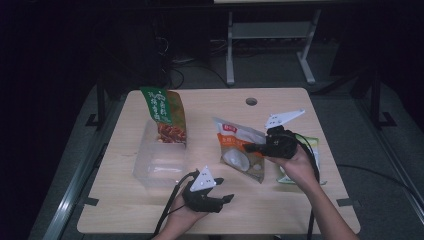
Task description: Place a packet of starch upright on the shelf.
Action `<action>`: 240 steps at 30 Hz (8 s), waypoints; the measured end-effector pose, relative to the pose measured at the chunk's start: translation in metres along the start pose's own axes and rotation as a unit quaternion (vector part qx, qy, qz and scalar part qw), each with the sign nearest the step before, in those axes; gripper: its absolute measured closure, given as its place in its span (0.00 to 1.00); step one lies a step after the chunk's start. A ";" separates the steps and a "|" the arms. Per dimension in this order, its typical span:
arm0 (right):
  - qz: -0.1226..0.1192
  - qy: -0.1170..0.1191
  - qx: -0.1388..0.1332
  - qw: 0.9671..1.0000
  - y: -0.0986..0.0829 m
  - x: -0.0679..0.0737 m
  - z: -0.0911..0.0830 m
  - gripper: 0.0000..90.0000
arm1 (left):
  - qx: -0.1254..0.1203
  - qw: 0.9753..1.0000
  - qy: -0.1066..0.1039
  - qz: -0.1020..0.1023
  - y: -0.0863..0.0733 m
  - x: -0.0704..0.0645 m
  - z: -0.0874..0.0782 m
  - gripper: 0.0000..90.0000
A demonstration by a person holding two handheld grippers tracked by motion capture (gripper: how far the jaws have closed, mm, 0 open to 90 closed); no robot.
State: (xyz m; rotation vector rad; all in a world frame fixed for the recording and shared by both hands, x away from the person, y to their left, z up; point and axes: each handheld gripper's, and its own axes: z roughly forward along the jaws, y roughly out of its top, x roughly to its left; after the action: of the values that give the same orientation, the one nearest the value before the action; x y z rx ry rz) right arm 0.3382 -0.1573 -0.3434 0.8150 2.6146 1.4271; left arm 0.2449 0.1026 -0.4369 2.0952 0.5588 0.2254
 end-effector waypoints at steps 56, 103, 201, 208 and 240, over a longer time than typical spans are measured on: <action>-0.057 0.068 0.001 0.996 0.135 0.042 0.141 1.00 | -0.029 0.999 -0.010 -0.033 -0.018 0.003 -0.013 0.30; -0.027 0.087 0.034 0.995 0.121 0.035 0.215 0.94 | -0.029 0.999 0.002 -0.034 -0.020 0.006 -0.022 0.30; 0.076 -0.023 0.022 0.997 -0.001 -0.048 -0.001 0.45 | -0.001 1.000 -0.004 -0.003 -0.008 0.004 0.002 0.30; 0.092 -0.045 0.030 0.994 -0.020 -0.055 -0.020 0.43 | 0.001 1.000 -0.010 -0.001 0.000 0.002 0.008 0.30; 0.173 -0.133 0.055 0.974 -0.105 -0.093 -0.079 0.37 | -0.001 0.999 -0.040 0.007 0.033 -0.012 0.049 0.28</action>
State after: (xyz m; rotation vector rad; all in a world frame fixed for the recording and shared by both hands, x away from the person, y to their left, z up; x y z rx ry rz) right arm 0.3510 -0.3074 -0.4008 1.4255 2.4474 1.1393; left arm 0.2622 0.0445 -0.4365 2.0967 0.4966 0.1493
